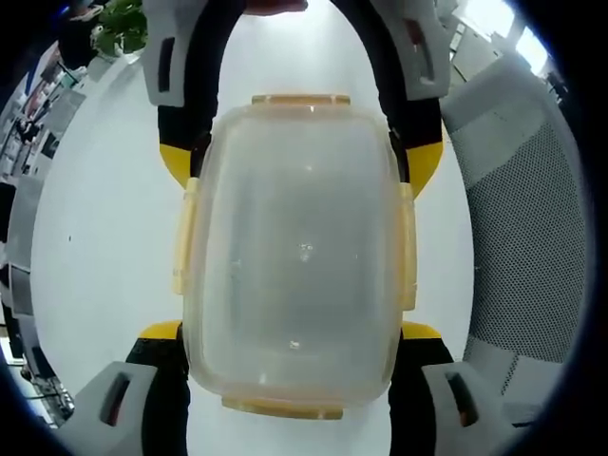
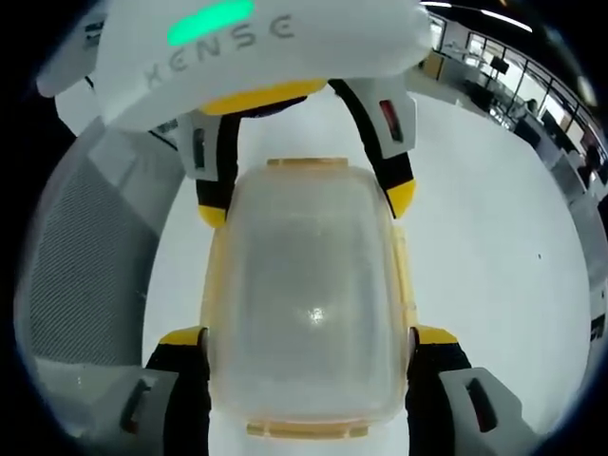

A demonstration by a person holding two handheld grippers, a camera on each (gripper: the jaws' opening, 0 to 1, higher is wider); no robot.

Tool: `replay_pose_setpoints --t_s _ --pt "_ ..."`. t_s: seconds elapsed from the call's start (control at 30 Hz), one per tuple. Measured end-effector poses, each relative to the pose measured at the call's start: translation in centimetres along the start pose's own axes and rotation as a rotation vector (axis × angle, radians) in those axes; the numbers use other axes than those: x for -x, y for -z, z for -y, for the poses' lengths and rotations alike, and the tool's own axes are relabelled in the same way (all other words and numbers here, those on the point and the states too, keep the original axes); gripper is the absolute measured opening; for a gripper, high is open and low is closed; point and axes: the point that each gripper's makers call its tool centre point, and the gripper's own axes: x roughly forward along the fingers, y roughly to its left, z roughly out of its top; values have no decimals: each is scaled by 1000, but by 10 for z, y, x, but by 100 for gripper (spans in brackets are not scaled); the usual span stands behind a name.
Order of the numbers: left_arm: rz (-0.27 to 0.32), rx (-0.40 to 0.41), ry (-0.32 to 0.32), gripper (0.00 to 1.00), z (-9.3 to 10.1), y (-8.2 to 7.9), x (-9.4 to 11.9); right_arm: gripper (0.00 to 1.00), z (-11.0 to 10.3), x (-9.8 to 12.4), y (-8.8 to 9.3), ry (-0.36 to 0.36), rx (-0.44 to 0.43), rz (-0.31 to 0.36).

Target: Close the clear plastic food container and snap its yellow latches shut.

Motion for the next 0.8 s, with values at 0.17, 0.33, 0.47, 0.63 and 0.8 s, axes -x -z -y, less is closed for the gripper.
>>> replay_pose_setpoints --t_s 0.17,0.33,0.47,0.63,0.8 --pt "1 0 1 88 -3 0 0 86 2 0 0 0 -3 1" --pt "0 2 2 88 -6 0 0 87 5 -1 -1 2 -3 2" --pt "-4 4 1 88 -8 0 -1 87 8 -1 -1 2 -3 -1" --pt "-1 8 1 88 -11 0 -1 87 11 -1 0 0 -1 -3" --pt "0 9 2 88 -14 -1 -1 87 14 -1 0 -2 -1 -5"
